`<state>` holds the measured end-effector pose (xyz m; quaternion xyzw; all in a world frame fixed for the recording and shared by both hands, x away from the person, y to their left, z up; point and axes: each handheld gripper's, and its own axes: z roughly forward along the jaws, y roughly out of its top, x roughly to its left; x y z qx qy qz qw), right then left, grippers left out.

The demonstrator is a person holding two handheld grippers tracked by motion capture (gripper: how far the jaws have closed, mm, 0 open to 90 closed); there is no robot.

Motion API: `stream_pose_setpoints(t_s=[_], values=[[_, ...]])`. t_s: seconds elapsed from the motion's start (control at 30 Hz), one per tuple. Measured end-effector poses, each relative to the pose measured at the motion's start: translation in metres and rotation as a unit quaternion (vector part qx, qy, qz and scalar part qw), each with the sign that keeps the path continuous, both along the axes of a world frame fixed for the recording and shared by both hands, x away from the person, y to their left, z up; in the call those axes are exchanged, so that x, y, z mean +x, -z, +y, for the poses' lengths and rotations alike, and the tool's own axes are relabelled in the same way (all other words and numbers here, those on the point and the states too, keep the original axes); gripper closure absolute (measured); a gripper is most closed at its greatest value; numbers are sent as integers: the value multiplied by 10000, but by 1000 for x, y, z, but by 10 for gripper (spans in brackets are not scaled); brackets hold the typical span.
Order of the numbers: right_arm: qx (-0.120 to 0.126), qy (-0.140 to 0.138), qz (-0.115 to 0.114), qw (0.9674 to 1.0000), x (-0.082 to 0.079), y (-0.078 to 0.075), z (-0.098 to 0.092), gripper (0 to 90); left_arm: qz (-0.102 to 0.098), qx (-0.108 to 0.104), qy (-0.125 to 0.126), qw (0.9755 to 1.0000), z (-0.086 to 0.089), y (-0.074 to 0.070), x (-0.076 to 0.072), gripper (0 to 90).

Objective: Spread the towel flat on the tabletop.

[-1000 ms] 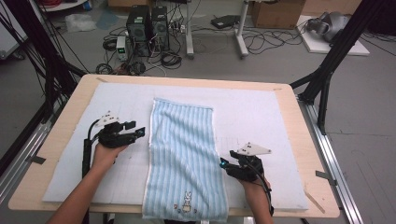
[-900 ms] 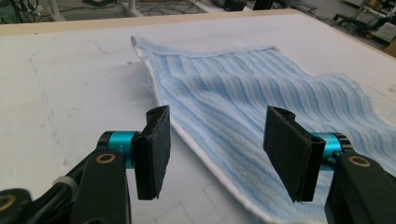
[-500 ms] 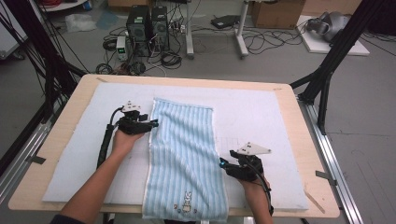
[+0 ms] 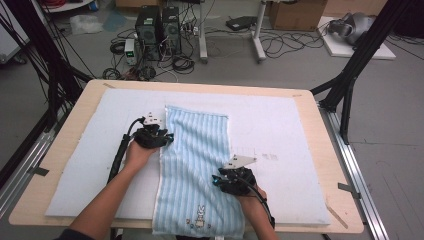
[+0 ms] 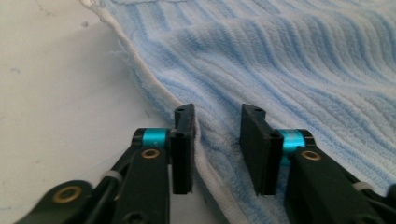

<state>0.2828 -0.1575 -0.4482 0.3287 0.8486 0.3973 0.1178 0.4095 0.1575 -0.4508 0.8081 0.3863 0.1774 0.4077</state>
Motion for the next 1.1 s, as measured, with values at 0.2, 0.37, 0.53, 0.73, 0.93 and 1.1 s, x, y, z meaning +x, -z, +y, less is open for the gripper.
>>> stream_pose_setpoints(t_s=[0.2, 0.37, 0.53, 0.73, 0.93, 1.1], values=[[-19, -457, 223, 9987, -5, -3, -5, 861, 253, -145, 25, 9996, 1, -2, -5, 843], [122, -572, 432, 9974, -15, -2, -14, 861, 365, -314, 165, 9987, 9, -2, -22, 843], [82, -709, 547, 9960, -27, -4, -17, 859, 500, -483, 292, 9972, 16, -1, -34, 841], [281, -689, 376, 9965, -26, -12, -20, 711, 257, -793, 33, 9965, 18, -5, -33, 553], [466, 49, -165, 9988, 14, -23, -26, 562, 89, -1122, -203, 9934, 25, -5, -23, 421], [125, 729, -326, 9967, 59, -14, -26, 523, 57, -1086, -192, 9939, 25, -7, -18, 410]])
